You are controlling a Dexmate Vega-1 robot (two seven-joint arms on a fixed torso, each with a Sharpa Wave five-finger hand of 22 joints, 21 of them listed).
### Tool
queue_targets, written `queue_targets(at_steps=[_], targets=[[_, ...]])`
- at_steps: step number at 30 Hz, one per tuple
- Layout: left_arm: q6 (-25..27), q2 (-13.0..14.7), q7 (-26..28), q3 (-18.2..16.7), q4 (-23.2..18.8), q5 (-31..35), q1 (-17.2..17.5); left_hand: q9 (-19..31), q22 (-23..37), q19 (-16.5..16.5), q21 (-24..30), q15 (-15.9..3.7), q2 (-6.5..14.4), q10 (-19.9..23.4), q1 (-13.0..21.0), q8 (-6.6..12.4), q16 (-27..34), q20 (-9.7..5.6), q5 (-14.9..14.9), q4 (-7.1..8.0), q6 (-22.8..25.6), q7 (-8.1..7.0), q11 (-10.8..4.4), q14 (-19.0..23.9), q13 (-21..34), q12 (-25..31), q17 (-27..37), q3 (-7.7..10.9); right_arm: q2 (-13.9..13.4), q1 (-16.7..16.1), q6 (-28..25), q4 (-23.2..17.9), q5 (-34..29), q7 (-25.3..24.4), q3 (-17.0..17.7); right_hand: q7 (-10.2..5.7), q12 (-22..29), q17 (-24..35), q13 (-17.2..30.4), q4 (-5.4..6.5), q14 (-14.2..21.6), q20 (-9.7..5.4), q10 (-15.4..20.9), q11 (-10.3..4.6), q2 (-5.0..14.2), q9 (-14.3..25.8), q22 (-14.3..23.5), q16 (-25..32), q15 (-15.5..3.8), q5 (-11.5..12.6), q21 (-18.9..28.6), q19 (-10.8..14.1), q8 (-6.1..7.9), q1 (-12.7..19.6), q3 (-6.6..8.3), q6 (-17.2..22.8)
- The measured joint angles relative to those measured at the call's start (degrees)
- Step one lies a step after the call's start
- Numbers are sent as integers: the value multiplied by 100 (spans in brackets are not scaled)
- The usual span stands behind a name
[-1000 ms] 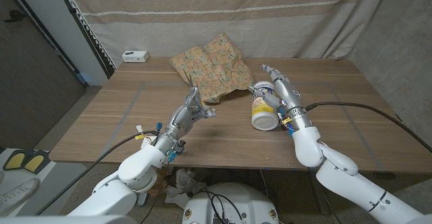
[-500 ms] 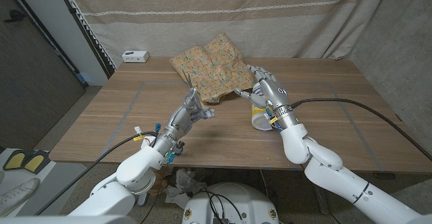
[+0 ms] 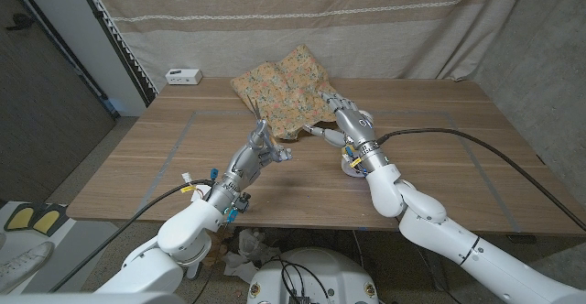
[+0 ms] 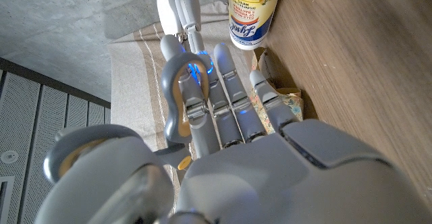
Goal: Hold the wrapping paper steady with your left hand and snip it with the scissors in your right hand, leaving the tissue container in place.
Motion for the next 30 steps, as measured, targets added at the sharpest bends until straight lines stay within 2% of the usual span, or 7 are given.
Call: queue_targets(at_steps=[13,14,15,20,23,24,30], targets=[[-14,-42,-16,24,42,1,-11,13,-1,22,0,11,31,0,31,-41,33,-22,23,-23,31,31,0,11,0,0,1,23,77,204,-190,119,-346,253,-193,1,0,-26,-25,0,-62,21,0,0,0,0,0,0,-1,22,-46,-21,0,0,0,0],[-47,-48,-15,26,45,13,-11,22,-1,31,0,11,31,0,31,-44,33,-32,23,-23,31,31,0,11,0,0,4,23,91,372,-230,97,-402,318,-360,1,0,-26,-25,0,-62,21,0,0,0,0,0,0,-1,31,-46,-21,0,0,0,0],[-59,-56,-10,27,50,22,-11,39,-1,32,0,9,31,0,31,-44,51,-32,23,-23,31,31,0,15,0,1,10,23,91,377,-239,90,-417,335,-366,1,0,-26,-25,-5,-62,22,0,0,0,0,0,0,-1,43,-46,-20,0,0,-5,1],[-93,-74,3,29,68,42,-2,44,-1,32,0,-7,31,0,31,-44,77,-32,22,-48,31,31,0,56,0,1,42,-2,93,504,-338,27,-514,580,-467,4,0,-79,-52,-28,-44,185,0,0,-31,-28,-31,0,48,86,-46,250,22,79,-19,3],[-108,-75,3,29,70,46,-2,44,-1,32,0,-7,68,0,68,-44,97,-32,22,-55,31,30,0,56,0,1,64,-9,95,579,-344,-9,-521,593,-518,23,0,-101,-75,-73,-52,211,0,0,0,-28,-31,0,57,87,-46,225,22,107,-20,23],[-113,-75,3,29,70,47,-2,44,-1,32,0,-7,68,0,68,-44,97,-32,22,-55,30,31,0,56,0,1,63,-9,95,612,-426,-22,-621,805,-541,23,0,-105,-79,-73,-70,227,0,0,0,-28,-31,0,74,87,-77,201,22,107,-20,23],[-142,-101,-6,39,113,49,9,44,-1,31,0,-7,66,-1,69,-44,97,-32,28,-54,30,31,-1,55,0,1,52,-9,100,750,-544,-72,-737,1126,-630,43,0,-132,-88,-103,-113,184,33,33,0,-28,-42,0,30,146,-113,143,22,168,2,64]])
